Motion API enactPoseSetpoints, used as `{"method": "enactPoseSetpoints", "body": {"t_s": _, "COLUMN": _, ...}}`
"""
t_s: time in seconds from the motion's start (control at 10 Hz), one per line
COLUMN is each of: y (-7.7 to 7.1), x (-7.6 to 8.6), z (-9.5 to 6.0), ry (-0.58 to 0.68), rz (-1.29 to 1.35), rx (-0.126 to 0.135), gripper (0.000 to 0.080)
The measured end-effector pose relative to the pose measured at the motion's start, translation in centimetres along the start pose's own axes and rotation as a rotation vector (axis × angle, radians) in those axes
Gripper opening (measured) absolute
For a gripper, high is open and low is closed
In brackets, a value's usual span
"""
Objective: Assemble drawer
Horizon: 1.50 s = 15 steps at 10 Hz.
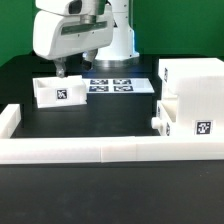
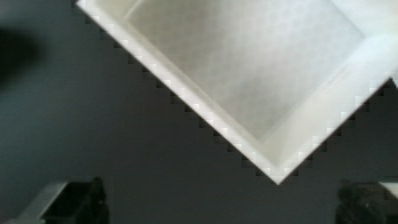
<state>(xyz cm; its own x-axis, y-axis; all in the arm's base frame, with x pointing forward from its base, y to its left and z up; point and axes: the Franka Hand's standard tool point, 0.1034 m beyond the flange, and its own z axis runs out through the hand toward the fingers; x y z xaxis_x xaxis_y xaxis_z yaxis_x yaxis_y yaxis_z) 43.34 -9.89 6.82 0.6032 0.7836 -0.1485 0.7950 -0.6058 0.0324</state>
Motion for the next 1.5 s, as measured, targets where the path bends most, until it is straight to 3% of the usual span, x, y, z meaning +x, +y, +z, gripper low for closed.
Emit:
{"method": "enactPoseSetpoints", "body": {"t_s": 0.2, "y": -0.1, "x": 0.1, "z": 0.0, "ry": 0.011, "rz": 0.125, "rx": 0.011, "gripper": 0.0648}}
{"method": "enactPoseSetpoints", "body": {"t_s": 0.4, "y": -0.9, "x": -1.2, "z": 0.5, "ry": 0.022, "rz": 0.334, "rx": 0.030, "gripper": 0.0648}}
{"method": "enactPoseSetpoints", "body": {"t_s": 0.5, "y": -2.0, "x": -2.0, "z": 1.4, "ry": 0.015, "rz": 0.427, "rx": 0.055, "gripper": 0.0648}}
{"method": "enactPoseSetpoints", "body": {"t_s": 0.7, "y": -2.6, "x": -2.9, "z": 2.0, "ry": 0.023, "rz": 0.593, "rx": 0.107, "gripper": 0.0648}}
{"method": "enactPoseSetpoints", "body": {"t_s": 0.8, "y": -2.8, "x": -2.8, "z": 2.0, "ry": 0.022, "rz": 0.655, "rx": 0.121, "gripper": 0.0648}}
{"method": "enactPoseSetpoints", "body": {"t_s": 1.1, "y": -2.9, "x": -2.5, "z": 2.0, "ry": 0.025, "rz": 0.736, "rx": 0.129, "gripper": 0.0648}}
{"method": "enactPoseSetpoints", "body": {"t_s": 1.5, "y": -4.8, "x": -2.9, "z": 4.4, "ry": 0.056, "rz": 0.651, "rx": 0.107, "gripper": 0.0648}}
